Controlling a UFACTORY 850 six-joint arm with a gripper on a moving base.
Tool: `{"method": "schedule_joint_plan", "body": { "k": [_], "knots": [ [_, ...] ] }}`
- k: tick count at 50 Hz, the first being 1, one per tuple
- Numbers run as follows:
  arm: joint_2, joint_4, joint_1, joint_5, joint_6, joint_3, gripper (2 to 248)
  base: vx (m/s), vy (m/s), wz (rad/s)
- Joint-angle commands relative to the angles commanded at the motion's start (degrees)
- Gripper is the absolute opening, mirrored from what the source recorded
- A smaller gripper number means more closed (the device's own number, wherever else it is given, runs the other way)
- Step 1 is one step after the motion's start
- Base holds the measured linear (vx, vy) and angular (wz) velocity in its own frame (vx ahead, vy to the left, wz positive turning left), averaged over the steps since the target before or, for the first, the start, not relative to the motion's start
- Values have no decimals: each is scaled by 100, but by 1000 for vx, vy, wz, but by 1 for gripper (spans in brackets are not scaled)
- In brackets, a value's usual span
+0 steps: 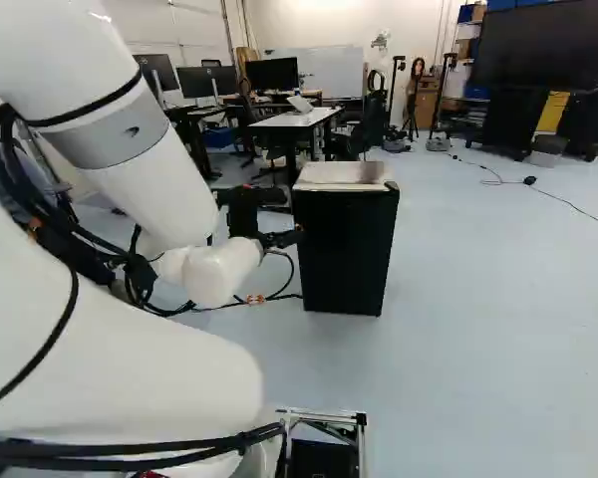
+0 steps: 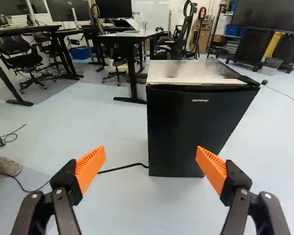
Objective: Open the fridge door
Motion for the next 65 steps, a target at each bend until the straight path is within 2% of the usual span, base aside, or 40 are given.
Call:
{"method": "schedule_joint_plan", "body": {
  "k": [22, 41, 52, 65],
  "knots": [
    [-251, 0, 7, 0, 0, -218, 247, 0, 0, 0],
    [-570, 0, 106, 0, 0, -504, 247, 0, 0, 0],
    [-765, 9, 212, 0, 0, -685, 247, 0, 0, 0],
    [-1001, 135, 436, 0, 0, -909, 247, 0, 0, 0]
  ]
}}
